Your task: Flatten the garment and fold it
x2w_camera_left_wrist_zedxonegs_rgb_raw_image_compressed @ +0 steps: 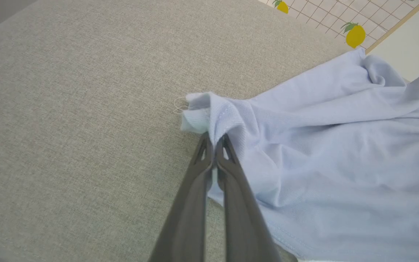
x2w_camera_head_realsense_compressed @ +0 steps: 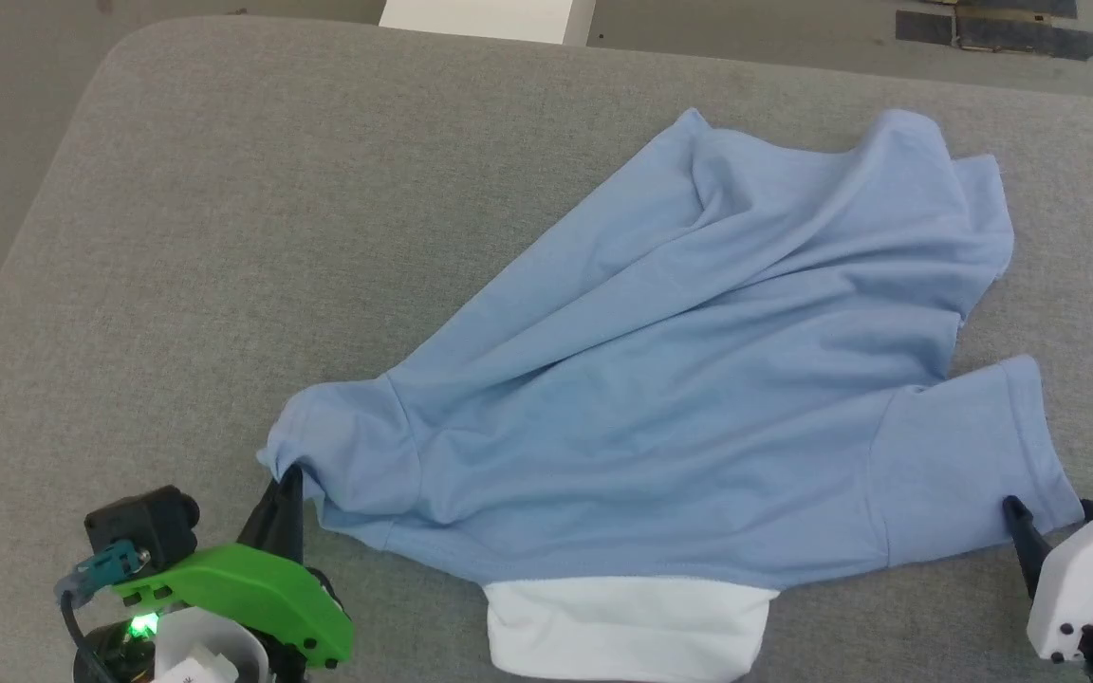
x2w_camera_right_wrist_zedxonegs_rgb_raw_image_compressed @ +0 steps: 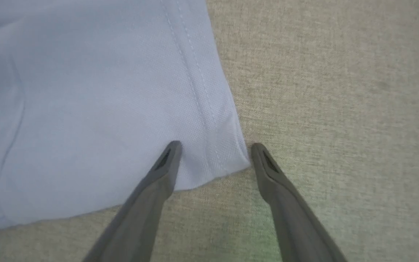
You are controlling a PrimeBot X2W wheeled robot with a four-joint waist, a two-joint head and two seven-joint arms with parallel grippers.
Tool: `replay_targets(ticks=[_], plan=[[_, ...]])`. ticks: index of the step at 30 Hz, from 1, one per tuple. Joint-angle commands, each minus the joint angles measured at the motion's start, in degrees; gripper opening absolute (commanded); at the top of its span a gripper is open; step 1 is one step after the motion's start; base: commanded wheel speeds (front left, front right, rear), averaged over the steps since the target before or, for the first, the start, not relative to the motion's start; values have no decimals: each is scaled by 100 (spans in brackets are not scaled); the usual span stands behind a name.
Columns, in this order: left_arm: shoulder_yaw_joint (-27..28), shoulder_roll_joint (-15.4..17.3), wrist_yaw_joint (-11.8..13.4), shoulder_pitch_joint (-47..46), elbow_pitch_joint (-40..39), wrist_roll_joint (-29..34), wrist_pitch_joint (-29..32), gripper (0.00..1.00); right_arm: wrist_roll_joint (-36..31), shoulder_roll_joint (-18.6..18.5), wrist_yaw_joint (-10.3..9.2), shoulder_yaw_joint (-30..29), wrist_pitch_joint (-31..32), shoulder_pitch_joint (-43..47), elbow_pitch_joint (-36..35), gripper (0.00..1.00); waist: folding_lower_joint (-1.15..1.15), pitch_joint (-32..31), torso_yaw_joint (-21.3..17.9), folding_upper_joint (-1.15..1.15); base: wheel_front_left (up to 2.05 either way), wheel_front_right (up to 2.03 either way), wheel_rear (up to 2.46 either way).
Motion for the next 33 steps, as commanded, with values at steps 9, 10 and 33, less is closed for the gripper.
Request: replay_targets(ticks=[9,10,33], plan=[[-2,-56,-60,-45,78,-29,15,0,297,225,-8,-244,152,-73,275,0,0,-221,-15,0,0,0,0],[8,-66,-82,-36,71,-66,12,0,312,255,-8,-270,80,-101,241,0,0,-278,-37,0,0,0,0],[731,-372,-692,-3031,-13,-972,342,0,1025,-87,-8,751,-135,-3520,-1297,0,0,-1371,-822,0,0,0,0]])
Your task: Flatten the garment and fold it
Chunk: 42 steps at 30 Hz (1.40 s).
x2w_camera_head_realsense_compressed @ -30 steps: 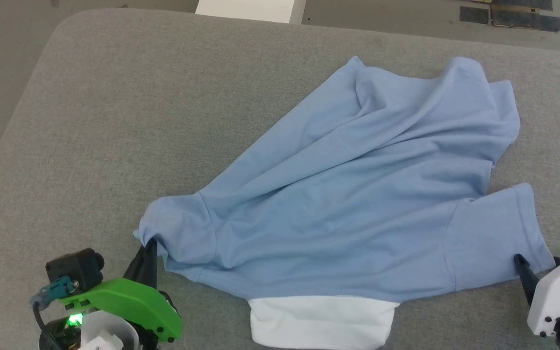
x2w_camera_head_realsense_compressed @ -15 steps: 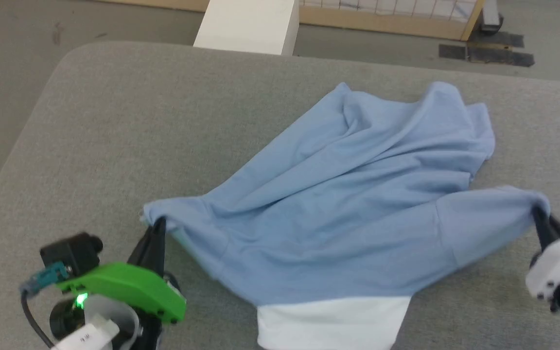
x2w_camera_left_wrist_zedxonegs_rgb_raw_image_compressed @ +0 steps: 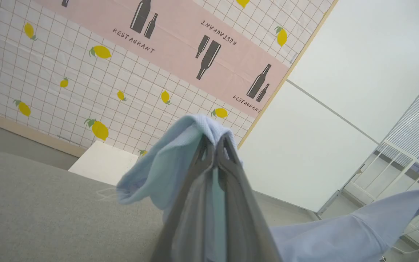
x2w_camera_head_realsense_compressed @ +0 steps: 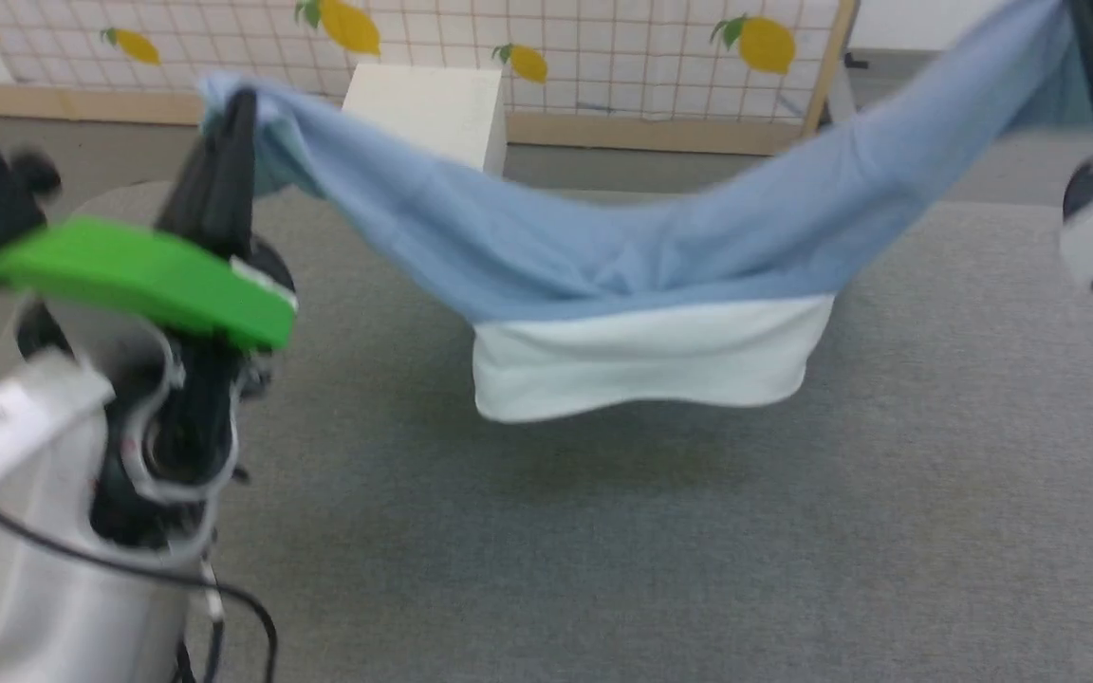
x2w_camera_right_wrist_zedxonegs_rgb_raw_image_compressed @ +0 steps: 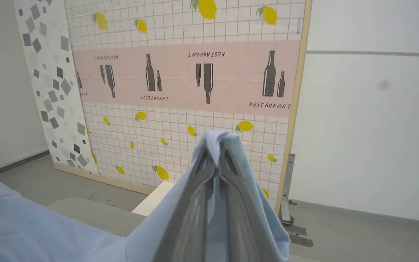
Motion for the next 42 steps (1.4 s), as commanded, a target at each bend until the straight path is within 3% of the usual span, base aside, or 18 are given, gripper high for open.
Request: replay_targets(ticks=[1,13,20,24,29,34,42], plan=[[-25,105,0,-364,77,64,115,0,20,-47,-8,100,51,-305,20,0,0,-96,-131,0,0,0,0],[-152,334,79,-2866,821,88,1182,0,-68,-278,-8,436,449,-2385,610,0,0,251,-282,0,0,0,0],[-424,398,335,-3722,1445,200,1849,0,-206,-329,-8,551,708,-2993,1255,0,0,740,-397,0,0,0,0],[-514,432,486,-4257,1851,451,1906,0,-416,-379,-8,725,599,-3481,1780,0,0,1203,-460,0,0,0,0],[-649,437,481,-5147,2494,911,1649,0,-795,-537,-8,1058,277,-4305,2428,0,0,1841,-455,0,0,0,0],[-574,99,413,-6179,3155,1193,896,0,-1163,-683,-8,1293,-227,-5355,3081,0,0,2445,-328,0,0,0,0],[-355,-265,-52,-6793,3992,1209,-379,0,-1468,-793,-8,1706,-968,-6309,4003,0,0,3140,-184,0,0,0,0]])
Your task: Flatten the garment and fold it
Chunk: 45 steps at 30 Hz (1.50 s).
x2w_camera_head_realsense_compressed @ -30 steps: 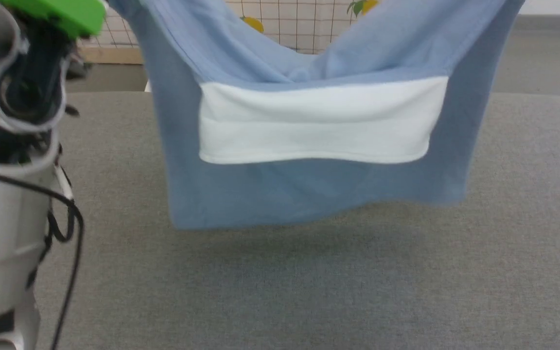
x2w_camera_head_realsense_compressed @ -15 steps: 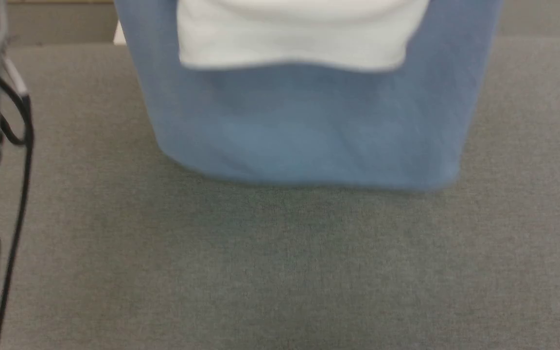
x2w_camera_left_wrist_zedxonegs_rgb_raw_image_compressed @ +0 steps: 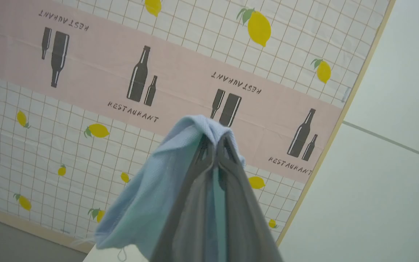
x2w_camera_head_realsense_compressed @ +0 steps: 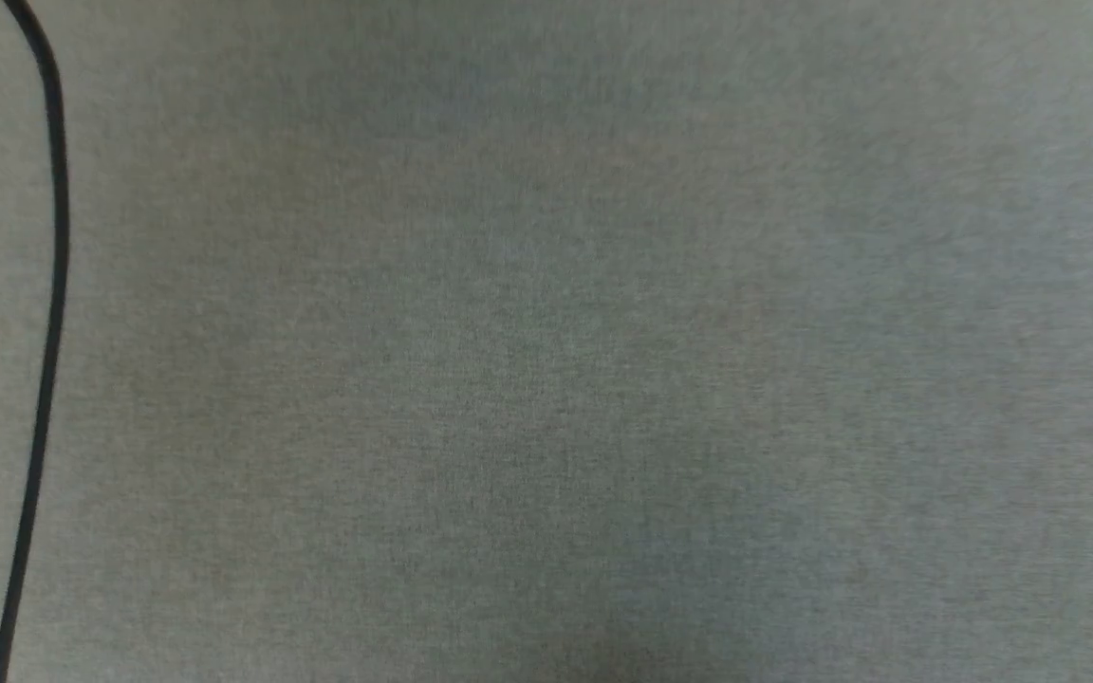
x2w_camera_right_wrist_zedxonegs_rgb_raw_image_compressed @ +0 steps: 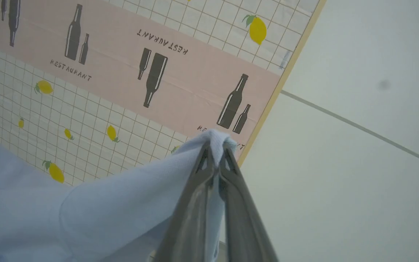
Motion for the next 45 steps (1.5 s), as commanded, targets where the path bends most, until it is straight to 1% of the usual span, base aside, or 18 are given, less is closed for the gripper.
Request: replay_targets(ticks=[1,5,8,10,13,18,21,24,28,32,33,34,35,36,39,41,43,45], plan=[[71,-58,-95,-10,157,-61,-116,0,-25,-18,-9,11,-131,-56,167,0,-1,566,151,0,0,0,0],[192,-115,-321,130,399,-291,-238,0,75,-80,-9,50,-337,19,463,0,-1,742,190,0,0,0,0],[303,-150,-511,342,432,-556,-181,0,251,-138,-9,52,-455,243,560,0,-1,718,200,0,0,0,0],[312,-138,-662,580,368,-696,-93,0,458,-184,-9,69,-557,479,520,0,-1,623,207,0,0,0,0],[174,-42,-889,1120,114,-778,86,0,856,-278,-9,43,-627,1002,294,0,-1,386,200,0,0,0,0],[197,36,-853,2259,-725,-1071,333,0,1367,-494,-9,-52,-573,2132,-449,0,-1,-80,172,0,0,0,0],[196,211,-757,3117,-1426,-1166,482,0,1603,-541,-9,-300,-420,3042,-1152,0,-1,-389,139,0,0,0,0],[184,343,-621,4026,-2128,-1223,543,0,1763,-468,-9,-718,-272,3996,-1840,0,-1,-683,123,0,0,0,0],[142,451,-355,5408,-2998,-1266,525,0,1799,-184,-9,-1413,-29,5424,-2826,0,-1,-1011,125,0,0,0,0],[38,514,-167,6641,-3673,-1170,325,0,1680,337,-9,-2142,145,6828,-3684,0,-1,-1271,161,0,0,0,0],[-13,521,-117,6961,-3814,-1134,269,0,1637,516,-9,-2308,178,7196,-3888,0,-1,-1344,168,0,0,0,0],[-230,632,-46,7784,-4022,-975,174,0,1558,1036,-9,-2664,263,8133,-4364,0,-1,-1521,178,0,0,0,0],[-311,664,-32,8003,-4044,-944,177,0,1552,1170,-9,-2755,283,8369,-4460,0,-1,-1571,187,0,0,0,0],[-469,727,10,8480,-4071,-907,191,0,1569,1381,-9,-2897,315,8838,-4621,0,-1,-1661,178,0,0,0,0],[-619,849,147,9124,-3985,-823,188,0,1604,1554,-9,-3052,303,9461,-4686,0,-1,-1782,175,0,0,0,0],[-728,886,189,9477,-3938,-831,212,0,1605,1601,-9,-3144,274,9844,-4628,0,-1,-1868,200,0,0,0,0],[-784,908,167,9792,-3849,-919,222,0,1531,1618,-9,-3187,208,10206,-4536,0,-1,-1963,215,0,0,0,0],[-807,912,147,10104,-3793,-1047,226,0,1681,1622,-9,-3204,172,10554,-4297,0,-1,-2061,214,0,0,0,0]])
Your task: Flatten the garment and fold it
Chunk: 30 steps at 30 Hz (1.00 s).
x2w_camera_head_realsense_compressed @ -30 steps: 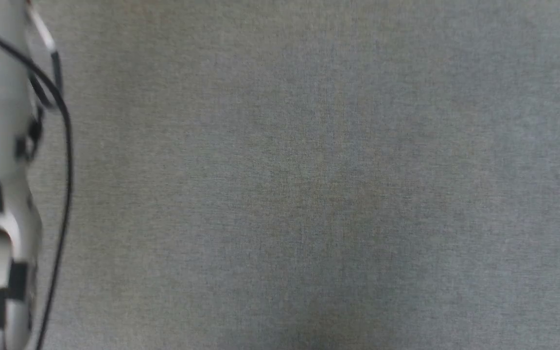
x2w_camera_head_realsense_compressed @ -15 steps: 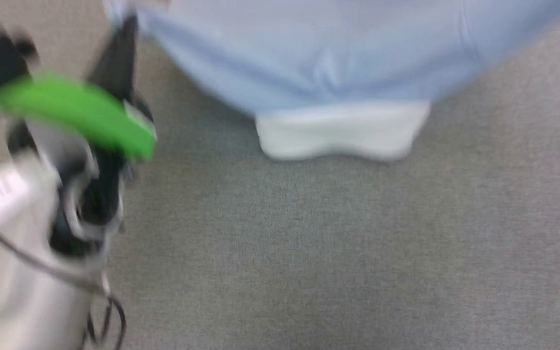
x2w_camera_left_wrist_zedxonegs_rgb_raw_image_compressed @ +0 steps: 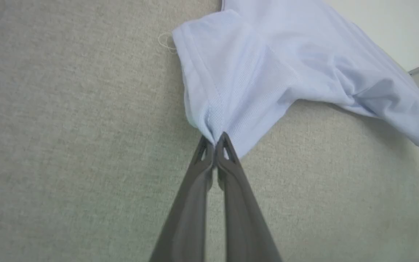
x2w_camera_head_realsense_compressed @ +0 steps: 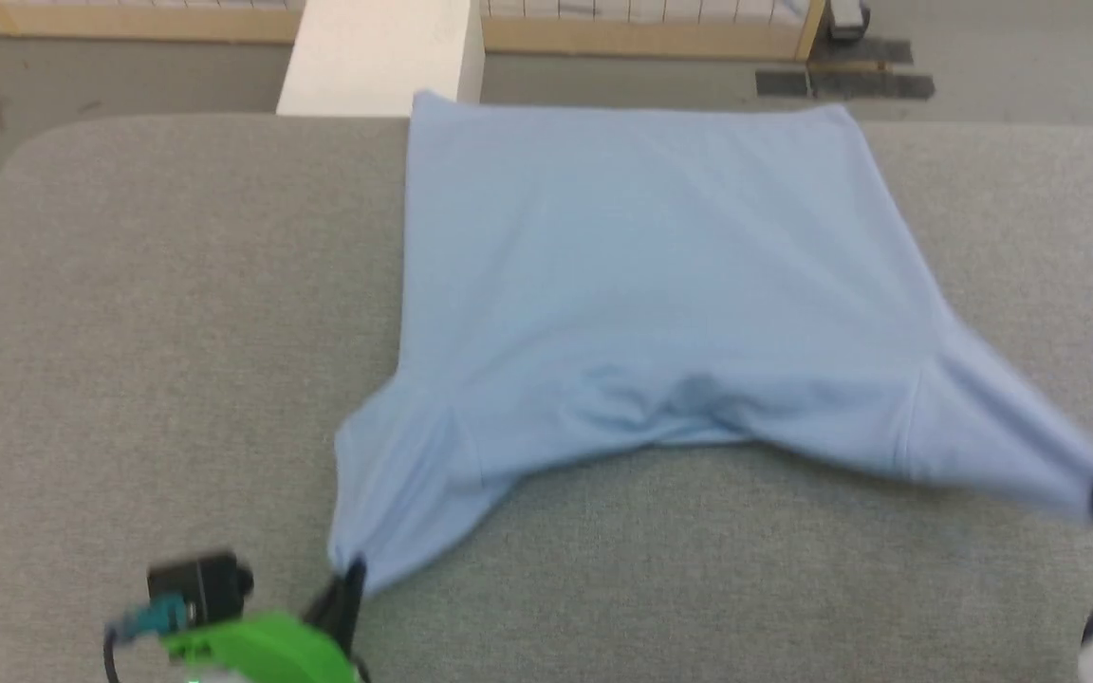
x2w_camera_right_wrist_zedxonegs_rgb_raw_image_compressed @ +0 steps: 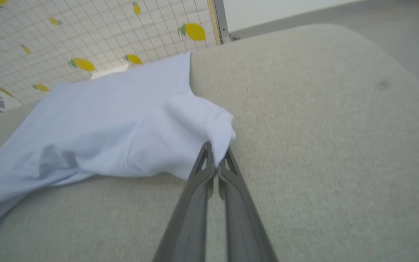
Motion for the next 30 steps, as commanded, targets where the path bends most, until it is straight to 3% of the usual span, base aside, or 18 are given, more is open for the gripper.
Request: replay_targets(ticks=[1,7,18,26,27,28,30], plan=[[15,55,-47,234,52,-110,-3,0,76,9,-9,-3,-46,243,151,0,1,-182,16,0,0,0,0],[-22,360,-393,897,244,-454,158,0,123,11,-9,194,137,1095,735,0,1,-390,-20,0,0,0,0],[160,967,-201,1907,-29,-956,693,0,296,12,-9,104,1209,2134,771,0,1,-490,-22,0,0,0,0],[433,965,-175,1828,-466,-844,322,0,388,12,-9,139,1196,1993,645,0,1,-472,17,0,0,0,0],[424,940,-196,1755,-521,-822,300,0,368,12,-9,163,1152,1924,633,70,1,-471,16,0,0,0,0],[415,923,-208,1692,-562,-797,286,0,345,12,-9,209,1153,1879,613,100,1,-470,16,0,0,0,0],[378,919,-214,1557,-662,-703,276,0,331,12,-9,248,1191,1738,514,100,1,-440,7,0,0,0,0]])
